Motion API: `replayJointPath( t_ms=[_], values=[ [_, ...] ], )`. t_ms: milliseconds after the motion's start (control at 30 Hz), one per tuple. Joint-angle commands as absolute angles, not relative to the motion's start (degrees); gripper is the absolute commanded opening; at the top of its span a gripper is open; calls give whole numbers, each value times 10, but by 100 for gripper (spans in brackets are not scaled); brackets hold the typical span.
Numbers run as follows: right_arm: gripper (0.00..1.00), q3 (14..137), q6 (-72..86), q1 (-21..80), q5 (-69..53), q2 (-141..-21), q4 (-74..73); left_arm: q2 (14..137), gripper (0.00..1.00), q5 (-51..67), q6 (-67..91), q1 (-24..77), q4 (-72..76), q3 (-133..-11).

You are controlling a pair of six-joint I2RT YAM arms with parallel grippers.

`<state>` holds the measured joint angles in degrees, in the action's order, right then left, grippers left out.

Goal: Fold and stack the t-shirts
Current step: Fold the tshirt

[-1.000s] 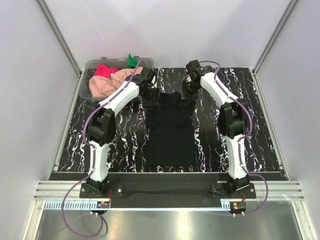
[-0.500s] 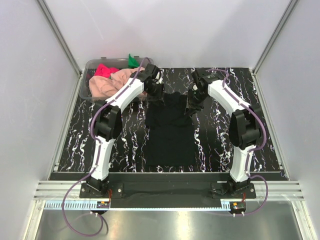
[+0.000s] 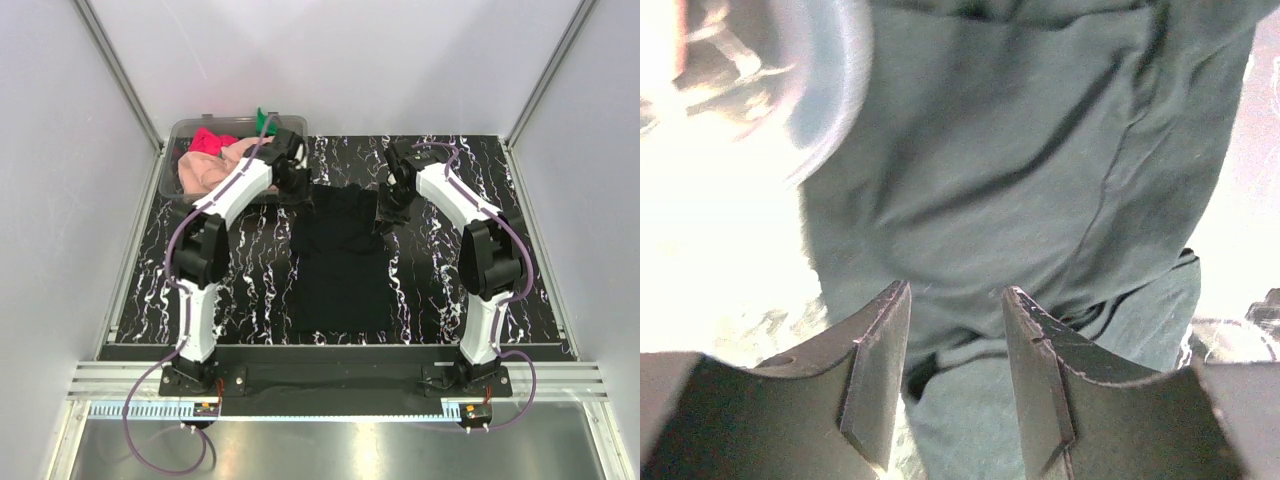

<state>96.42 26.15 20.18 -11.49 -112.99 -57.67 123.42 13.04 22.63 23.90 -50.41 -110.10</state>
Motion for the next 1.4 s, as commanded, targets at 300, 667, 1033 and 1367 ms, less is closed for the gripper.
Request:
replayJointPath(
  t_ms=[300, 667, 1033, 1367],
  values=[
    [35, 973, 287, 203, -111, -1081, -557, 1079, 48, 135, 276, 207, -454, -913],
    [34, 962, 296, 203, -111, -1100, -572, 1113, 48, 159, 259, 201, -454, -906],
    [35, 928, 303, 203, -94, -1135, -556, 1186, 49, 249, 221, 219, -454, -1011],
    [35, 904, 307, 203, -104, -1177, -521, 1320, 48, 325, 192, 260, -495, -1192]
  ],
)
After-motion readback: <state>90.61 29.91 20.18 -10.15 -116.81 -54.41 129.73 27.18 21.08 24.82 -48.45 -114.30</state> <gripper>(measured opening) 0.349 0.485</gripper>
